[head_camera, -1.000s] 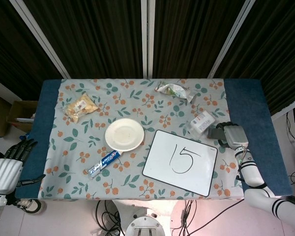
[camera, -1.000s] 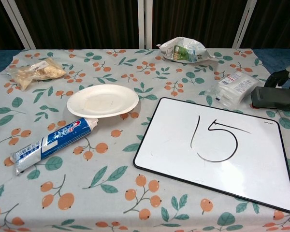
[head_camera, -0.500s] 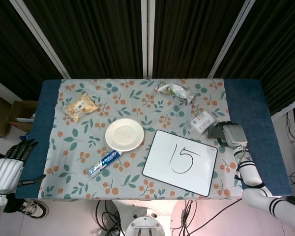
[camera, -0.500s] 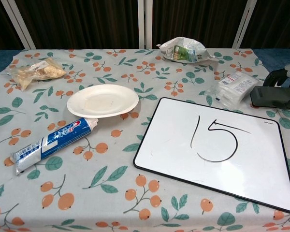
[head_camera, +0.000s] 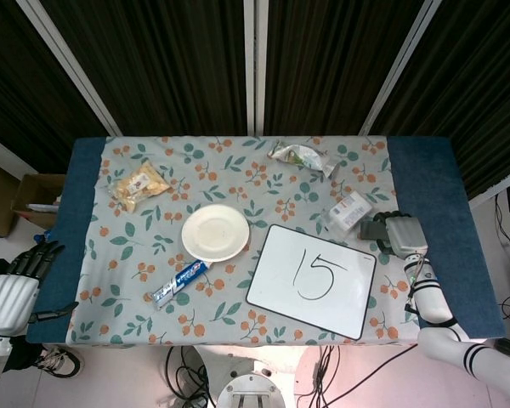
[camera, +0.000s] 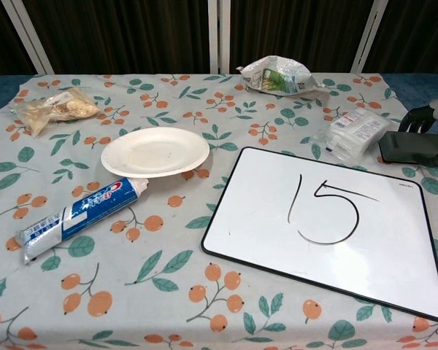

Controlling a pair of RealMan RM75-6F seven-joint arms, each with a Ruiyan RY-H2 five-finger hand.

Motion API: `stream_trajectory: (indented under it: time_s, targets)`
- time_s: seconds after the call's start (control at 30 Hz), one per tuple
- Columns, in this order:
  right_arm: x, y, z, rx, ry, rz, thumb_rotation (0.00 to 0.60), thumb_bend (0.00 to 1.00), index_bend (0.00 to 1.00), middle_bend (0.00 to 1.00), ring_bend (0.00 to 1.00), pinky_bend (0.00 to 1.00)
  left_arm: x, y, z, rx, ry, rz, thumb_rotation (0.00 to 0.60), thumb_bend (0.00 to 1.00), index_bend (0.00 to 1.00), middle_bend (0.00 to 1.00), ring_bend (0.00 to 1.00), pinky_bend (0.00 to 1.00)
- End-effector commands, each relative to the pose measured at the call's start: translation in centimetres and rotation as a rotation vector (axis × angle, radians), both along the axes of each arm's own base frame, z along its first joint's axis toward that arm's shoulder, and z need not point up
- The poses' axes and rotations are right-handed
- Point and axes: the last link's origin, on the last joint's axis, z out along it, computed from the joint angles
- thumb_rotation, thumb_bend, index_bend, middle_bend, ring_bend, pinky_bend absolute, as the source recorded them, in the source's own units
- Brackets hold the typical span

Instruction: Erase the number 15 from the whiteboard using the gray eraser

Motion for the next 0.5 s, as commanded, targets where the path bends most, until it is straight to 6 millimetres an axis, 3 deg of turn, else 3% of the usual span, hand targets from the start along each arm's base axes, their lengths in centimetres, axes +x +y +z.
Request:
stream_trajectory:
  time_s: [0.03, 0.17, 0.33, 0.5]
  targets:
    - [-0.03, -0.01, -0.04, -0.003, 0.003, 0.0, 0.6, 0.3, 0.43, 0.39, 0.28, 0.35, 0.0, 0.02, 0.01, 0.0, 0.0, -0.001, 0.416, 0.07, 0.1, 0.09, 0.08, 0.18]
    - [-0.01, -0.02, -0.05, -0.01, 0.005, 0.003, 0.6, 0.31, 0.46, 0.43, 0.32, 0.37, 0.01, 0.04, 0.0, 0.0, -0.001, -0.001, 0.418, 0.07, 0.1, 0.09, 0.08, 0.18]
    - [-0.02, -0.04, 0.0, -0.018, 0.005, 0.004, 0.6, 0.35, 0.49, 0.45, 0.37, 0.49, -0.09, 0.04, -0.02, 0.0, -0.002, 0.002, 0.418, 0.07, 0.1, 0.09, 0.08, 0.18]
    - [-0.03, -0.06, 0.15, -0.022, 0.004, 0.008, 0.6, 0.37, 0.51, 0.46, 0.4, 0.52, -0.15, 0.01, 0.01, 0.001, -0.003, 0.003, 0.417, 0.07, 0.1, 0.09, 0.08, 0.18]
